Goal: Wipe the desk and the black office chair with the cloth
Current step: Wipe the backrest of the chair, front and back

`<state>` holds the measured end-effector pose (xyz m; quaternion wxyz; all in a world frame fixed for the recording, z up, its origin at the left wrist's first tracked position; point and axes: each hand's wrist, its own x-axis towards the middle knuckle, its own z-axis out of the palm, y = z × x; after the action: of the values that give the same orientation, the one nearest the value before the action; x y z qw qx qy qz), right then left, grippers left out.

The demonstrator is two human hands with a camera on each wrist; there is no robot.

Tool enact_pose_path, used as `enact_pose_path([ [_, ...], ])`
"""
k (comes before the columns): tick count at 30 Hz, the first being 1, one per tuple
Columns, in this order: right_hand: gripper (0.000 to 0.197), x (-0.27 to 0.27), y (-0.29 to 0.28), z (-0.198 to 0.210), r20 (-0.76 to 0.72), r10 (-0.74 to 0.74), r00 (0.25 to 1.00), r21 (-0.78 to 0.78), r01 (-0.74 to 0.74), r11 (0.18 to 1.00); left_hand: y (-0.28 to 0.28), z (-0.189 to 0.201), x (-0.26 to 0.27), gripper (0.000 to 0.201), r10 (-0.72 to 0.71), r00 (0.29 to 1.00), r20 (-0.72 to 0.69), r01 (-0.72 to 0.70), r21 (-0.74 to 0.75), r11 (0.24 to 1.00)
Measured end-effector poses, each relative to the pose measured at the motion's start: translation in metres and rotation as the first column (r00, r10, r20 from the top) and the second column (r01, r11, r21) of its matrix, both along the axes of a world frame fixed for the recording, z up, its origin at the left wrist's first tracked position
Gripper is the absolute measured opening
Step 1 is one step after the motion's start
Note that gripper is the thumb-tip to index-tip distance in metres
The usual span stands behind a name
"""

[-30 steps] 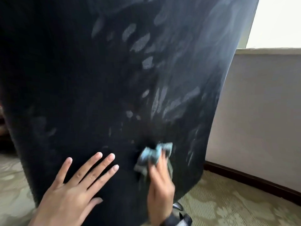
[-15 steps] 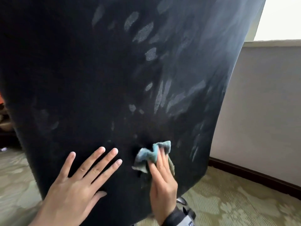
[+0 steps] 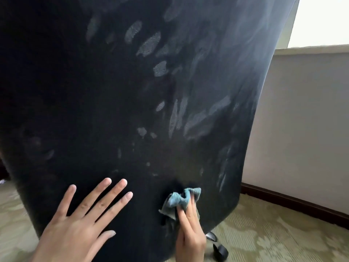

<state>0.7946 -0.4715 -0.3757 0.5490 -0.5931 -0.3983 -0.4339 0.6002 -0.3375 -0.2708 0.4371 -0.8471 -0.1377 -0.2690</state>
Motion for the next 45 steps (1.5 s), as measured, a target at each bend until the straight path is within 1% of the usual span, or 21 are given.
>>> enact_pose_path([
  [1, 0.026, -0.001, -0.003, -0.012, 0.018, 0.01, 1.0, -0.035, -0.009, 0.999, 0.0, 0.001, -0.001, 0.054, 0.004, 1.0, -0.002, -0.004, 0.0, 1.0],
  [3, 0.032, 0.01, -0.008, -0.001, -0.024, 0.041, 0.999, -0.052, -0.042, 0.998, 0.001, 0.003, -0.002, 0.055, 0.001, 1.0, -0.004, -0.001, 0.007, 1.0],
  [8, 0.035, 0.054, -0.01, 0.089, -0.17, -0.005, 0.986, 0.11, 0.024, 0.994, 0.0, 0.001, -0.001, 0.055, -0.008, 1.0, -0.004, 0.008, 0.012, 1.0],
  [10, 0.033, 0.046, -0.007, 0.072, -0.166, -0.011, 0.986, 0.112, 0.03, 0.993, 0.002, -0.001, 0.0, 0.056, 0.013, 1.0, 0.001, -0.013, 0.035, 0.999],
  [13, 0.028, 0.011, -0.011, -0.001, -0.083, 0.003, 0.997, 0.009, -0.002, 1.0, 0.004, -0.004, 0.002, 0.057, 0.027, 0.999, 0.024, -0.029, 0.095, 0.995],
  [15, 0.032, 0.012, -0.019, -0.012, -0.035, 0.063, 0.997, -0.062, -0.066, 0.996, 0.003, -0.002, 0.001, 0.056, 0.018, 1.0, 0.025, -0.02, 0.068, 0.997],
  [17, 0.035, 0.034, -0.025, 0.017, -0.088, 0.049, 0.995, -0.061, -0.055, 0.997, 0.003, -0.001, 0.0, 0.055, -0.002, 1.0, 0.024, 0.001, 0.034, 0.999],
  [20, 0.036, 0.082, -0.028, 0.097, -0.255, -0.013, 0.967, 0.09, 0.037, 0.995, -0.004, 0.0, -0.001, 0.055, -0.027, 0.999, 0.03, 0.028, -0.022, 0.999],
  [22, 0.041, 0.105, -0.024, 0.125, -0.352, 0.007, 0.936, 0.17, 0.057, 0.984, -0.008, 0.002, 0.0, 0.055, -0.035, 0.999, 0.025, 0.036, -0.029, 0.999],
  [25, 0.044, 0.091, -0.018, 0.08, -0.53, 0.038, 0.847, 0.19, 0.075, 0.979, -0.012, 0.001, 0.002, 0.064, -0.049, 0.999, 0.017, 0.049, -0.037, 0.998],
  [28, 0.043, 0.048, -0.025, 0.003, -0.745, 0.042, 0.666, 0.085, 0.032, 0.996, -0.016, 0.001, 0.005, 0.067, -0.051, 0.999, 0.012, 0.052, -0.049, 0.997],
  [30, 0.041, 0.044, -0.028, 0.0, -0.782, -0.008, 0.623, 0.009, 0.023, 1.0, -0.015, 0.001, 0.005, 0.067, -0.046, 0.999, 0.001, 0.046, -0.04, 0.998],
  [31, 0.039, 0.051, -0.029, 0.018, -0.755, -0.036, 0.654, -0.015, 0.038, 0.999, -0.014, 0.002, 0.005, 0.067, -0.049, 0.999, -0.004, 0.049, -0.039, 0.998],
  [34, 0.042, 0.083, -0.024, 0.109, -0.539, 0.004, 0.842, 0.086, 0.05, 0.995, -0.018, 0.004, 0.007, 0.067, -0.068, 0.998, 0.005, 0.068, -0.066, 0.995],
  [35, 0.043, 0.096, -0.024, 0.133, -0.519, 0.014, 0.855, 0.118, 0.056, 0.991, -0.019, 0.004, 0.008, 0.067, -0.07, 0.998, 0.004, 0.07, -0.059, 0.996],
  [37, 0.044, 0.112, -0.023, 0.145, -0.606, 0.013, 0.795, 0.148, 0.097, 0.984, -0.019, 0.004, 0.009, 0.067, -0.079, 0.997, 0.0, 0.079, -0.057, 0.995],
  [38, 0.042, 0.113, -0.023, 0.132, -0.674, 0.0, 0.738, 0.13, 0.118, 0.984, -0.019, 0.003, 0.009, 0.068, -0.082, 0.997, 0.0, 0.082, -0.065, 0.994],
  [40, 0.039, 0.1, -0.028, 0.08, -0.799, -0.077, 0.596, 0.02, 0.154, 0.988, -0.019, 0.001, 0.011, 0.069, -0.08, 0.997, 0.006, 0.08, -0.078, 0.994],
  [42, 0.035, 0.078, -0.035, 0.033, -0.87, -0.134, 0.475, -0.107, 0.083, 0.991, -0.022, 0.001, 0.012, 0.068, -0.087, 0.996, 0.006, 0.087, -0.117, 0.989],
  [43, 0.032, 0.074, -0.038, 0.024, -0.876, -0.164, 0.453, -0.163, 0.043, 0.986, -0.023, 0.002, 0.012, 0.068, -0.097, 0.995, 0.004, 0.097, -0.137, 0.986],
  [45, 0.035, 0.078, -0.04, 0.043, -0.852, -0.167, 0.495, -0.183, 0.017, 0.983, -0.024, 0.004, 0.011, 0.069, -0.124, 0.992, -0.01, 0.121, -0.159, 0.98],
])
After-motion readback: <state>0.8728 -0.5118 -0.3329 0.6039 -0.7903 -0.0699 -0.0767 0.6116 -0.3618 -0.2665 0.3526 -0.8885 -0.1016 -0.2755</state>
